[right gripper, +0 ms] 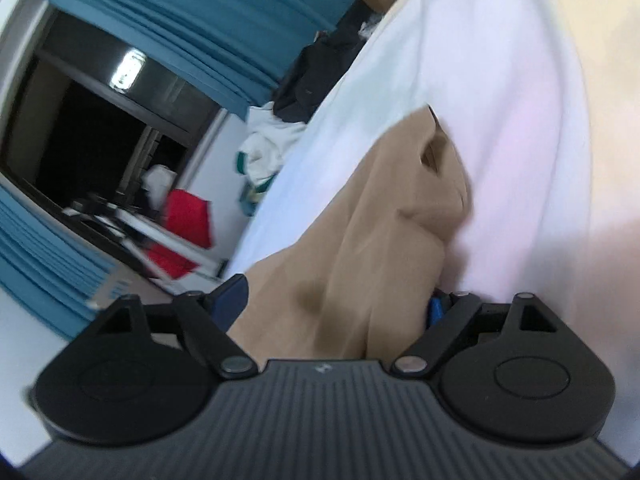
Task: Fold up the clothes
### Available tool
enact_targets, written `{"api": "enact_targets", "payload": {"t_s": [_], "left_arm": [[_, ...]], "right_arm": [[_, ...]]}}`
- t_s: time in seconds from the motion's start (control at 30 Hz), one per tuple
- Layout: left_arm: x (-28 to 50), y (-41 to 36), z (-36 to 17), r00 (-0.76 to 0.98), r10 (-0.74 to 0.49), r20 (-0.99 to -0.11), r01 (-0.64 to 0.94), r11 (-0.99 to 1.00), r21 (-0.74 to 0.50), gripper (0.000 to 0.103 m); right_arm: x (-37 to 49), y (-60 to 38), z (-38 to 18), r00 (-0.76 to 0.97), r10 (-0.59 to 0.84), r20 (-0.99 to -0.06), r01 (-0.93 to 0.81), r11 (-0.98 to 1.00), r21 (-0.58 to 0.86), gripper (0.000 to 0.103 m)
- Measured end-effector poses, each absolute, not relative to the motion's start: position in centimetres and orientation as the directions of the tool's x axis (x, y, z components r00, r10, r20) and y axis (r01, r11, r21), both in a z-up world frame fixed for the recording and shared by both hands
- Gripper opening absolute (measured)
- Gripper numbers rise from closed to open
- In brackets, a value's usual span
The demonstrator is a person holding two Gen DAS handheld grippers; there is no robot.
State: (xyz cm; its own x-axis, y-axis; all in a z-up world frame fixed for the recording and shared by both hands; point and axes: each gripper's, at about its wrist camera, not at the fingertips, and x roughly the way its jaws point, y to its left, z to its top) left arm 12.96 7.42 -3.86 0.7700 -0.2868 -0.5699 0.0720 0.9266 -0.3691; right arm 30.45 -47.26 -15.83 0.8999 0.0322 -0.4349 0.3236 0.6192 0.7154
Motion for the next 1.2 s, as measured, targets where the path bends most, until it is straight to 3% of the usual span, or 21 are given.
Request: {"api": "enact_targets", "payload": {"t_s": [0.1, 0.17, 0.2, 0.23, 0.4, 0.5, 0.67, 0.8, 1.07, 1.1, 1.13, 1.17, 1.2], "left_arm": [[13.5, 7.4, -4.3, 0.765, -0.291, -0.575, 0.07, 0.925, -0.374, 0.089], [13.8, 7.4, -4.3, 0.766, -0.287, -0.575, 0.066, 0.925, -0.375, 0.089], [13.9, 7.4, -4.3, 0.767, -0.286, -0.574, 0.063, 0.924, -0.376, 0.089], [13.9, 7.5, -4.2, 0.768, -0.286, -0.573, 0.061, 0.923, -0.379, 0.089], [14.0, 9.0, -4.2, 0.748, -0.341, -0.569, 0.031, 0.875, -0.484, 0.089], [13.9, 9.7, -3.9, 0.751, -0.271, -0.602, -0.024, 0.9, -0.436, 0.089], [13.2, 11.5, -3.3, 0.74, -0.305, -0.6, -0.039, 0.87, -0.491, 0.089], [12.6, 12.6, -2.9, 0.752, -0.303, -0.586, -0.05, 0.859, -0.509, 0.089], [13.2, 13.5, -2.7, 0.772, -0.26, -0.58, -0.038, 0.892, -0.451, 0.089], [13.3, 13.5, -2.8, 0.772, -0.262, -0.58, -0.037, 0.891, -0.452, 0.089], [13.4, 13.5, -2.9, 0.771, -0.263, -0.58, -0.036, 0.892, -0.452, 0.089], [13.5, 13.4, -3.1, 0.77, -0.264, -0.581, -0.035, 0.892, -0.451, 0.089], [13.7, 13.4, -3.2, 0.769, -0.264, -0.583, -0.034, 0.893, -0.449, 0.089]], "right_arm": [[32.7, -46.9, -15.3, 0.902, -0.037, -0.429, 0.33, 0.701, 0.632, 0.085], [34.2, -46.6, -14.9, 0.903, -0.083, -0.421, 0.334, 0.75, 0.571, 0.056], [35.0, -46.5, -14.7, 0.904, -0.105, -0.415, 0.337, 0.772, 0.539, 0.027], [35.7, -46.4, -14.5, 0.904, -0.127, -0.408, 0.34, 0.793, 0.506, 0.013], [35.1, -42.5, -9.8, 0.895, -0.279, -0.347, 0.367, 0.904, 0.219, 0.011], [34.1, -38.1, -6.6, 0.899, -0.344, -0.272, 0.359, 0.933, 0.005, 0.011], [33.3, -29.2, -3.1, 0.943, -0.26, -0.209, 0.231, 0.96, -0.156, 0.011], [33.0, -21.3, -3.5, 0.955, -0.141, -0.262, 0.1, 0.981, -0.163, 0.011], [36.6, -13.2, -10.1, 0.873, 0.036, -0.486, -0.102, 0.989, -0.11, 0.013], [37.0, -12.8, -10.6, 0.855, 0.062, -0.515, -0.124, 0.988, -0.088, 0.016], [37.3, -12.8, -10.7, 0.838, 0.089, -0.539, -0.143, 0.988, -0.059, 0.026], [37.5, -12.9, -10.6, 0.819, 0.118, -0.561, -0.16, 0.987, -0.027, 0.037], [37.3, -13.1, -10.2, 0.811, 0.158, -0.563, -0.186, 0.983, 0.008, 0.055]]}}
